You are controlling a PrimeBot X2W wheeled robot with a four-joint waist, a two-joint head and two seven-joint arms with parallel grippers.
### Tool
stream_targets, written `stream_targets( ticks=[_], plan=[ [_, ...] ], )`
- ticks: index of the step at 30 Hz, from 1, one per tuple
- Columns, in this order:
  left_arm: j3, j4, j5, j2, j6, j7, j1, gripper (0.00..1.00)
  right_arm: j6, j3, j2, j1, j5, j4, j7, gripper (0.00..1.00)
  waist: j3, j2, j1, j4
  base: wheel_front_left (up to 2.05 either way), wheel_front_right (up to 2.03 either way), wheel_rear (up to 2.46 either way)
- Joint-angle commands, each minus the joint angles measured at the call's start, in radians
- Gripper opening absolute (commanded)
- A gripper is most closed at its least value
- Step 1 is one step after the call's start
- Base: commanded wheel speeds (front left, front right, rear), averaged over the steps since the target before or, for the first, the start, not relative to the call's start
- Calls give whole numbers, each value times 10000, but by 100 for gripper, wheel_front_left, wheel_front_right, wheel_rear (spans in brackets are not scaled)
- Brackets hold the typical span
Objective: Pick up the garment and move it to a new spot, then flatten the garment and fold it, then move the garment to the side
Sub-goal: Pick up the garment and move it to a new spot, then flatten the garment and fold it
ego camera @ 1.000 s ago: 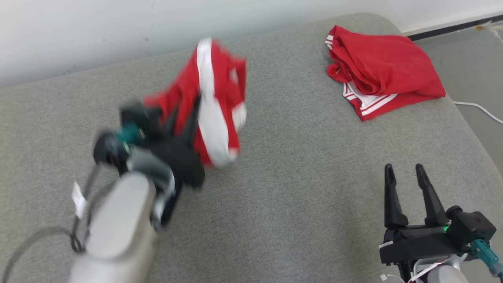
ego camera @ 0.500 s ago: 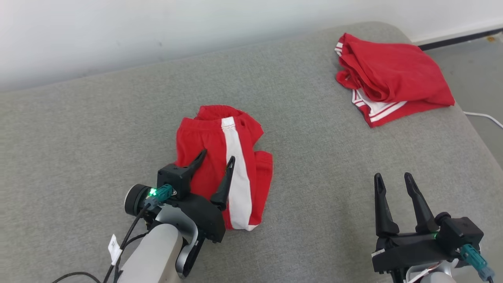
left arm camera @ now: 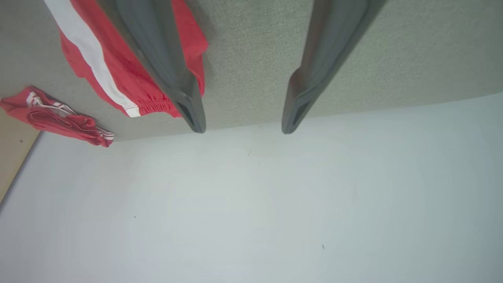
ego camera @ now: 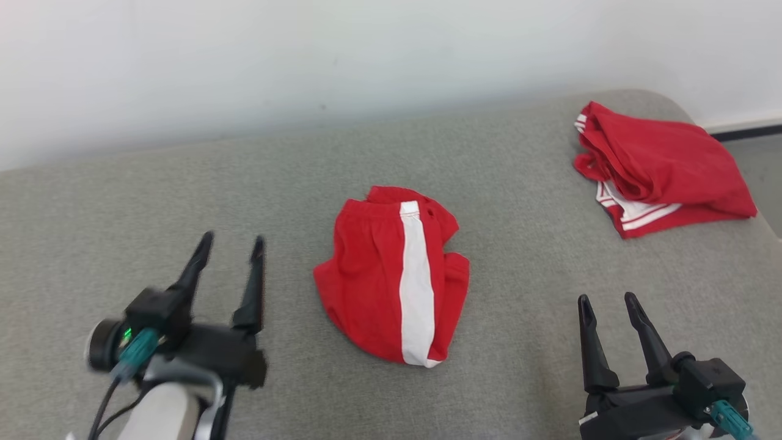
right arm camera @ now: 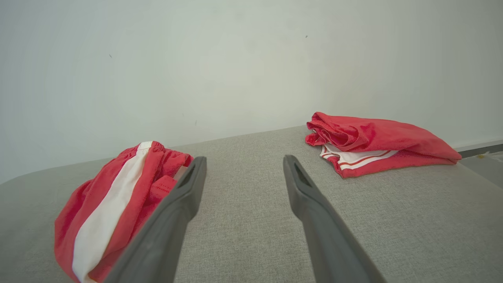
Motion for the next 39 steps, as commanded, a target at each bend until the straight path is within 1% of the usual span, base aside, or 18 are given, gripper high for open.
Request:
stream_targets(
  ticks=[1,3,7,13,17,29,39],
  plan=[
    [320,-390,158,162,77,-10,590,100,-31,16,-121,168,-80,31,-44,100,-440,1,1,443,0,0,0],
    [713,-932,211,242,157,-11,1194,100,-31,49,-187,220,-62,33,-46,100,-569,1,1,572,0,0,0],
    [1459,-1857,414,290,171,-12,2318,100,-31,74,-241,349,-28,6,-44,100,-720,1,1,801,0,0,0],
    [2325,-2753,690,57,-106,-13,3689,100,-29,151,-229,462,-11,-43,-44,100,-772,1,1,986,0,0,0],
    [2673,-3092,906,-174,-455,-13,4276,100,-31,123,-232,561,18,-73,-44,100,-775,1,1,1091,0,0,0],
    [3530,-3572,1406,-966,-1251,-14,4924,100,-31,-20,-156,913,82,-22,-44,100,-757,1,1,1255,0,0,0],
    [3832,-3493,1721,-1270,-1572,-14,5097,100,-31,-43,-77,919,124,67,-44,100,-722,1,1,1248,0,0,0]
  ],
)
